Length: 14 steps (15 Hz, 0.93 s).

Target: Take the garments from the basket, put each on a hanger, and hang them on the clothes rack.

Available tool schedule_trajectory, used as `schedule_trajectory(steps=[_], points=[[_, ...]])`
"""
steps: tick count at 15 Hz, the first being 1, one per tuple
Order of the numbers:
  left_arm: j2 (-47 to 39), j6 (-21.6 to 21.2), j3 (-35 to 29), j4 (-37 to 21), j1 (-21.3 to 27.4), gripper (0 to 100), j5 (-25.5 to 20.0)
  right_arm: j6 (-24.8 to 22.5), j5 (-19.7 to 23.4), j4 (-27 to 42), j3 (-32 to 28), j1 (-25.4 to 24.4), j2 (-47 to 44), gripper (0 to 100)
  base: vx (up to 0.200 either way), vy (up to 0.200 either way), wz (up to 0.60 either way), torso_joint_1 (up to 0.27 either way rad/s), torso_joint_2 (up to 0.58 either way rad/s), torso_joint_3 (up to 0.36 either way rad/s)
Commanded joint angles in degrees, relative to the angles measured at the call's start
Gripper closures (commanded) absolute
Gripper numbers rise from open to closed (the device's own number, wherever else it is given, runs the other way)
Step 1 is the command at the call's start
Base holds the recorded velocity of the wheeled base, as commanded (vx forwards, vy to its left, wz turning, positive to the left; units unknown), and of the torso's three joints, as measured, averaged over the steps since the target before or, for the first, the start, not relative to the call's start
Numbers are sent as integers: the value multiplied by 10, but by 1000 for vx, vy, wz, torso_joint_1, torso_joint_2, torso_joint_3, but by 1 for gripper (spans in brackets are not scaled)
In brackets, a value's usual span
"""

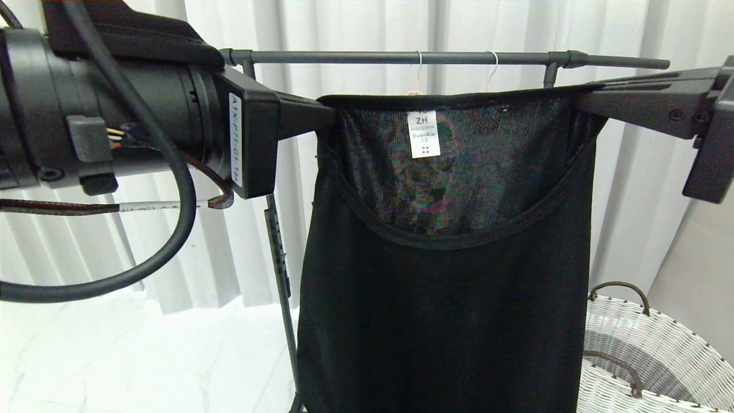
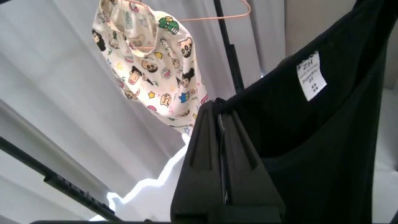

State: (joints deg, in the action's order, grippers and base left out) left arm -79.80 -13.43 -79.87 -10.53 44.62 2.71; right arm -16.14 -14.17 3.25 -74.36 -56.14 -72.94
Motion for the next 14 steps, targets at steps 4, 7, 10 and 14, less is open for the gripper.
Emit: schedule_trajectory(steps=[4,7,10,14], points=[[-3,0,-1,11,-5,100,1,-4,0,10,26,1,13,0,0,0,0,0,0,0],[-10,-3,2,29,-36,100,14,-28,1,10,93,1,58,0,0,0,0,0,0,0],[-12,-3,9,29,-42,100,40,-31,0,10,115,1,88,0,0,0,0,0,0,0],[-2,-3,38,29,-42,100,46,-30,-15,11,114,60,95,0,0,0,0,0,0,0]])
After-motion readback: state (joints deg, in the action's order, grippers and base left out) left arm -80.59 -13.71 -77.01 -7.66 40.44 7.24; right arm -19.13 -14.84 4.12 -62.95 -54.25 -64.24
